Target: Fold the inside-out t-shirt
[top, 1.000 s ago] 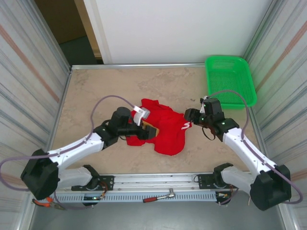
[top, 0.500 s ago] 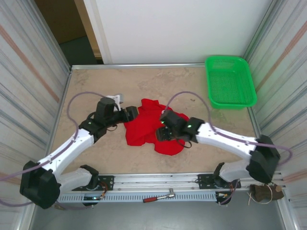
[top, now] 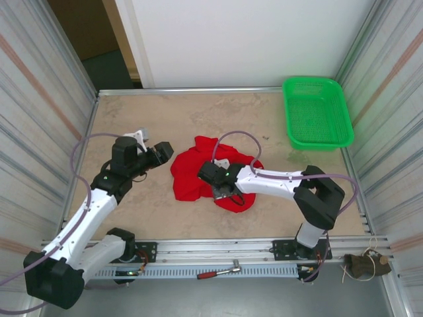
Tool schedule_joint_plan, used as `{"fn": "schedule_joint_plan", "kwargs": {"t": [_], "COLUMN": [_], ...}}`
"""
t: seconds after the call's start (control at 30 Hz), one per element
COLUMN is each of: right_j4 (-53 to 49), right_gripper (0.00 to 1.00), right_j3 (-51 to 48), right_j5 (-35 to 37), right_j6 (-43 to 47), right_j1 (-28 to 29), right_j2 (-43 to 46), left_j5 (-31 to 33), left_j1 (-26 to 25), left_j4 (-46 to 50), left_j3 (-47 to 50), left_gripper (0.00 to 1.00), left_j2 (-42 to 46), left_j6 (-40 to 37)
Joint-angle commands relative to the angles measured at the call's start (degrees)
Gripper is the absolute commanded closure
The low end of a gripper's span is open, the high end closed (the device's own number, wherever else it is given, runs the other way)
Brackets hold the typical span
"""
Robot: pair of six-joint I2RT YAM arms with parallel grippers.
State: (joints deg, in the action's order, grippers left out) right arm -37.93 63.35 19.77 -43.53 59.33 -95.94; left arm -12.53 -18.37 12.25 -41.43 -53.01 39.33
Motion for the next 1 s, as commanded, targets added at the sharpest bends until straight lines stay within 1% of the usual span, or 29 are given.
{"fn": "schedule_joint_plan", "kwargs": {"t": [0.0, 0.13, 0.3, 0.43, 0.47, 0.6, 0.73, 0.97], "right_j4": [-3.5, -2.9, -1.4, 1.7, 2.6, 5.3, 4.8, 3.1], "right_gripper": [1.00, 1.00, 1.00, 1.00, 1.00, 1.00, 1.00, 1.00], "right_j3": [2.2, 1.3, -1.7, -5.7, -7.0, -12.5, -17.7, -24.5], "right_j5": [3.0, -1.3, -8.9, -17.7, -19.2, -23.6, -24.0, -24.0], "right_j6": [2.5, 4.5, 5.0, 6.8, 7.2, 7.9, 5.8, 2.7], "right_j1": [-1.6, -7.2, -15.7, -21.2, -21.9, -23.1, -23.6, -25.0], "right_j2": [8.9, 20.2, 31.0, 36.8, 38.3, 44.0, 49.6, 57.9], "left_j5": [-2.2, -5.4, -10.9, -13.0, -13.7, -12.9, -12.2, -12.1], "left_j1": [0.6, 0.6, -0.2, -5.0, -6.9, -14.2, -20.4, -26.9], "left_j4": [0.7, 0.0, -5.0, -10.6, -12.0, -14.0, -15.0, -15.3], "left_j3": [0.7, 0.4, 1.8, 1.3, 0.5, -3.7, -8.5, -14.4], "left_gripper": [0.32, 0.32, 0.32, 0.32, 0.32, 0.32, 0.32, 0.32], "left_j2": [1.0, -0.1, -3.2, -8.0, -9.9, -18.5, -27.5, -38.3], "left_j6": [-1.2, -2.6, -1.4, -1.5, -1.9, -3.1, -3.3, -2.9]}}
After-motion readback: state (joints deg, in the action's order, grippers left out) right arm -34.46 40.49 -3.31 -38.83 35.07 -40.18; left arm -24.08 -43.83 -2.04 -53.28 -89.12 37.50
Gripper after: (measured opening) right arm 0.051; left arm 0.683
